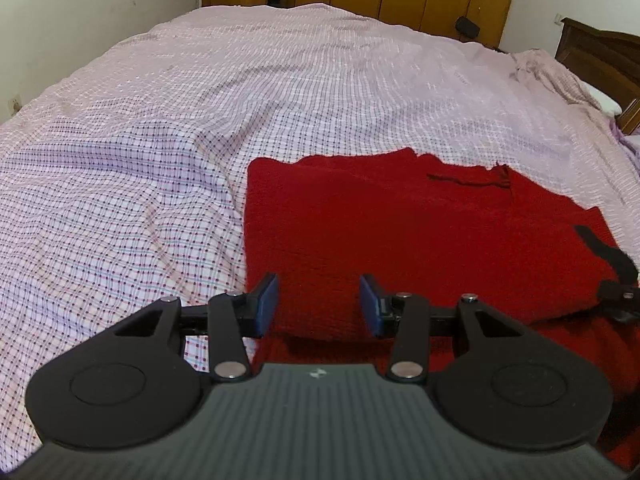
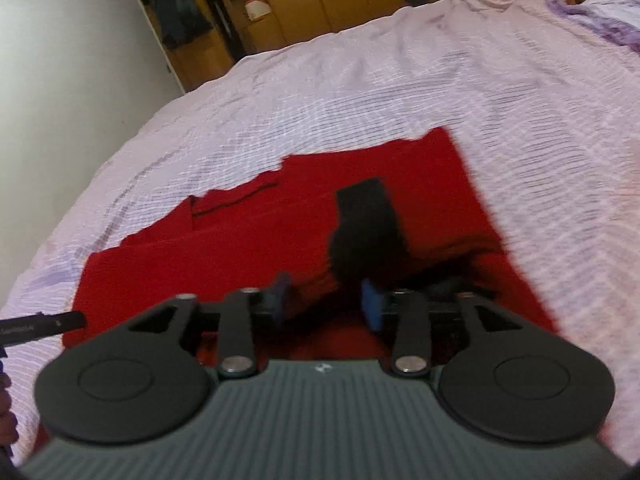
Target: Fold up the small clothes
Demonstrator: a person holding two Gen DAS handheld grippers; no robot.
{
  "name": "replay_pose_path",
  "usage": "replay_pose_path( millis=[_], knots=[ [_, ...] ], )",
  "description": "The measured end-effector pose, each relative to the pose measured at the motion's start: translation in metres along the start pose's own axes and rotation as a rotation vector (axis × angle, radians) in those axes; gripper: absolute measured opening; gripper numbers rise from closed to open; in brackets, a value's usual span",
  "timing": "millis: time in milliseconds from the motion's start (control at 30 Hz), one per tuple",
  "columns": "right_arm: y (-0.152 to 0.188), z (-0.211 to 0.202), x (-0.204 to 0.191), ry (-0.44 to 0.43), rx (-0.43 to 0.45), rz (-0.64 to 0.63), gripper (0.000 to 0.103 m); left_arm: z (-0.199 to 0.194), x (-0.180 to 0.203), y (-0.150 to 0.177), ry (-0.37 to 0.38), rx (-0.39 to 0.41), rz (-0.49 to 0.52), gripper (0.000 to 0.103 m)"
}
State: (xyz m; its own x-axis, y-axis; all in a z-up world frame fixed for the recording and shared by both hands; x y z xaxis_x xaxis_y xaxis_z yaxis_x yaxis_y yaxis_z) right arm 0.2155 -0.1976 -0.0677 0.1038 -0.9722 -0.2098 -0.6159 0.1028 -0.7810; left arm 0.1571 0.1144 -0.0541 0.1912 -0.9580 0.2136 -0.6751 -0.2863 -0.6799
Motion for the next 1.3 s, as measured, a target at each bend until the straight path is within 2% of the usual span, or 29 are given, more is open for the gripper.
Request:
replay_pose_path(
  millis=[33, 233, 367, 500, 600, 633, 667, 700, 767, 867, 900, 967, 1067, 1133, 1300],
  knots=[
    [0.0, -0.006, 0.005, 0.007, 0.004, -0.007, 0.053, 0.001, 0.0, 0.0, -0.001, -0.001, 0.0, 0.05],
    [-0.021, -0.028, 0.025, -0.011, 0.058, -0.048, 0.053, -0.001, 0.003, -0.003, 0.003, -0.002, 0.004, 0.05],
    [-0.036, -0.006, 0.032, 0.006, 0.055, -0.092, 0.053, -0.005, 0.01, -0.004, 0.015, -0.007, 0.006, 0.05],
    [-0.032, 0.029, 0.037, 0.03, -0.019, -0.103, 0.052, -0.009, 0.02, -0.006, 0.023, 0.001, 0.031, 0.05],
    [-0.028, 0.043, 0.037, -0.003, -0.031, -0.086, 0.052, -0.007, 0.026, -0.009, 0.034, 0.008, 0.047, 0.05],
    [-0.029, 0.044, 0.035, -0.021, -0.03, -0.082, 0.047, -0.006, 0.028, -0.009, 0.037, 0.009, 0.049, 0.05],
    [-0.031, 0.043, 0.034, -0.028, -0.023, -0.072, 0.017, -0.004, 0.029, -0.01, 0.038, 0.009, 0.051, 0.05],
    [-0.033, 0.041, 0.033, -0.031, -0.012, -0.063, 0.012, -0.003, 0.031, -0.01, 0.037, 0.008, 0.051, 0.05],
    [-0.045, 0.032, 0.031, -0.033, 0.043, -0.064, 0.012, -0.001, 0.034, -0.012, 0.044, 0.012, 0.044, 0.05],
    [-0.065, 0.011, 0.024, 0.014, 0.178, -0.15, 0.011, 0.001, 0.039, -0.015, 0.058, 0.033, 0.052, 0.05],
    [-0.069, 0.01, 0.022, 0.031, 0.195, -0.179, 0.011, 0.005, 0.041, -0.015, 0.055, 0.035, 0.062, 0.05],
    [-0.07, 0.019, 0.024, 0.049, 0.17, -0.195, 0.012, 0.017, 0.04, -0.014, 0.023, 0.02, 0.073, 0.05],
    [-0.051, 0.05, 0.039, 0.082, 0.037, -0.155, 0.012, 0.037, 0.036, -0.011, -0.015, -0.007, 0.057, 0.05],
    [-0.031, 0.071, 0.052, 0.074, -0.041, -0.09, 0.013, 0.046, 0.033, -0.009, -0.041, -0.012, 0.068, 0.051],
    [-0.03, 0.074, 0.053, 0.07, -0.025, -0.115, 0.017, 0.055, 0.031, -0.012, -0.071, 0.001, 0.086, 0.054]
  ],
)
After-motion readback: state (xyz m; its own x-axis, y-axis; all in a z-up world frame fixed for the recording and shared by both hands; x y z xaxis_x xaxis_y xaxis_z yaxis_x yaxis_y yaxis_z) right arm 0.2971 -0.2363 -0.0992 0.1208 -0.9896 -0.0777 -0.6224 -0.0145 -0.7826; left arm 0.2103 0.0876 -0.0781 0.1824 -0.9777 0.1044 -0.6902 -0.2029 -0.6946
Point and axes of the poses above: each gripper's, at about its wrist camera, not at the fingertips, and z roughly the way its jaws point, x to its right, y to its underside, the point moved 10 cm from there along z, roughly the way its jaws point, and after that the axes turned 10 degrees about -z, right-handed, at the moved point
